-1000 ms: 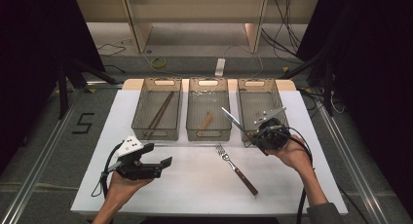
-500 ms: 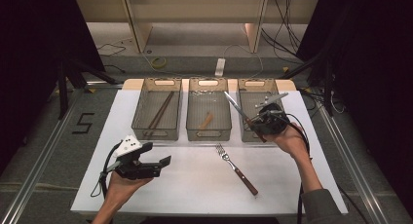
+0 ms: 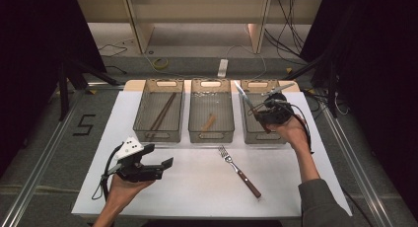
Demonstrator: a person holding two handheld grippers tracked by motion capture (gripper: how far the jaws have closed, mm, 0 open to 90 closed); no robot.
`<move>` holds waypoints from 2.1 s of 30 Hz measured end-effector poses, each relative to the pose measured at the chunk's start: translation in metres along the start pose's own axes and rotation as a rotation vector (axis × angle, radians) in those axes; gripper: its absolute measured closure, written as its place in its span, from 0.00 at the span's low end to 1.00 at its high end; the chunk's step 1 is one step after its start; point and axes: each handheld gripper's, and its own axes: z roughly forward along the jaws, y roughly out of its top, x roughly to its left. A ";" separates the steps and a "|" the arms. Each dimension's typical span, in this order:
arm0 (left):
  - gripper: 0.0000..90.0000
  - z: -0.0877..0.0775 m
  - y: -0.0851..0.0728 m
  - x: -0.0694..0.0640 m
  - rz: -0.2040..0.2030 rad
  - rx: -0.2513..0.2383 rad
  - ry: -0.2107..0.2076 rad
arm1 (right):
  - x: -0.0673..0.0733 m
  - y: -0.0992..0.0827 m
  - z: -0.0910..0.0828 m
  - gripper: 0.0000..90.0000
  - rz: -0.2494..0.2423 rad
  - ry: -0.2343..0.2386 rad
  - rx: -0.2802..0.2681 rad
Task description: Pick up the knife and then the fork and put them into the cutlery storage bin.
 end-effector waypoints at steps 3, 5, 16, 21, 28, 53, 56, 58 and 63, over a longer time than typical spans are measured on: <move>0.17 0.000 0.000 0.000 0.003 0.005 0.000 | -0.004 0.002 0.003 0.86 0.020 -0.011 0.004; 0.17 0.000 0.000 0.000 0.003 0.003 0.000 | -0.008 0.003 0.004 0.86 0.041 -0.016 0.001; 0.17 0.000 0.000 0.000 0.002 0.003 0.002 | -0.023 0.002 0.008 0.86 0.129 -0.058 0.009; 0.17 0.000 0.000 0.000 0.003 0.002 0.002 | -0.027 0.001 0.012 0.86 0.155 -0.059 0.016; 0.17 0.001 0.000 0.000 0.006 0.006 -0.002 | -0.028 -0.001 0.018 0.86 0.176 -0.063 0.039; 0.17 0.002 0.000 0.000 0.006 0.008 -0.003 | -0.013 0.006 0.010 0.42 0.180 -0.001 0.001; 0.17 0.002 0.000 -0.001 0.005 0.006 -0.003 | -0.006 0.005 0.004 0.38 0.150 0.009 -0.002; 0.17 0.002 0.000 -0.001 0.005 0.007 -0.003 | 0.000 0.004 -0.001 0.35 0.140 0.016 -0.005; 0.17 0.001 0.000 -0.001 0.009 0.006 0.000 | 0.016 0.000 -0.013 0.27 0.104 0.026 -0.025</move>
